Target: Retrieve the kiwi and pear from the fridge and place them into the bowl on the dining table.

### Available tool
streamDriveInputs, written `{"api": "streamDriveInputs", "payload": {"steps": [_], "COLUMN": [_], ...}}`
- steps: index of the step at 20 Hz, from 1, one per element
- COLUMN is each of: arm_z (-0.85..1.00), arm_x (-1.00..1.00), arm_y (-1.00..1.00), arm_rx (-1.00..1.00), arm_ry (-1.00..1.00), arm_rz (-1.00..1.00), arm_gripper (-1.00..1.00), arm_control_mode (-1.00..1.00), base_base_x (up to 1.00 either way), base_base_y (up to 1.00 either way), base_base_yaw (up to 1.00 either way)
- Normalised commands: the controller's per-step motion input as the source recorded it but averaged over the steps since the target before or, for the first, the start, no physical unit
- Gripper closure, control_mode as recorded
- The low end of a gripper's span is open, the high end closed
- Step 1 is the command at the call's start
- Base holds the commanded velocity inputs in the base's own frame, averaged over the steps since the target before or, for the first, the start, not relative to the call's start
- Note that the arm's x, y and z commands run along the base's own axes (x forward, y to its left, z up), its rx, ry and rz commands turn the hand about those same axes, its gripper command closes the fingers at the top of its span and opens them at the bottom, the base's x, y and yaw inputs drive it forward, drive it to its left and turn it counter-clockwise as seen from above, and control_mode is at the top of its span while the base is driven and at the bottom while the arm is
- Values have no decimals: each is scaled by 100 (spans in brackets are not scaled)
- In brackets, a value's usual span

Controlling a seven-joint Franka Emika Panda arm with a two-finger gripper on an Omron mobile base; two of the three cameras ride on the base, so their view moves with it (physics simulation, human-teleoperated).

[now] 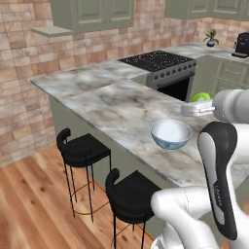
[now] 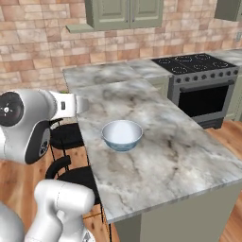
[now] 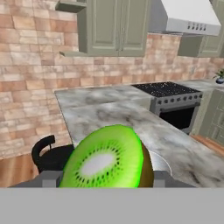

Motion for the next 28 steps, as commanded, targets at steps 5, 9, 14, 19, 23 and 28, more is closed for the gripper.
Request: {"api": "streamDriveInputs", "payload": {"steps": [5,9,14,19,23,28], "arm_z": [-6,-31,-49,-52,-47,-40], "arm_x": [57,5,15,40,53,38], "arm_y": [-19,-47,-37,-6,-1,-8], "arm_rx": [-4,-2,0,-2,0,0], "arm_ry": [34,15,9,2,1,1], "arm_rz": [-8,-11,-9,-5,-3,-1], "arm_gripper": [100,100,100,100,100,100], "arm_control_mode": [-100,-100,-100,-100,-100,-100], "base_base_x": [0,0,0,0,0,0], "base_base_y": [0,0,0,0,0,0], "base_base_yaw": [0,0,0,0,0,0]}}
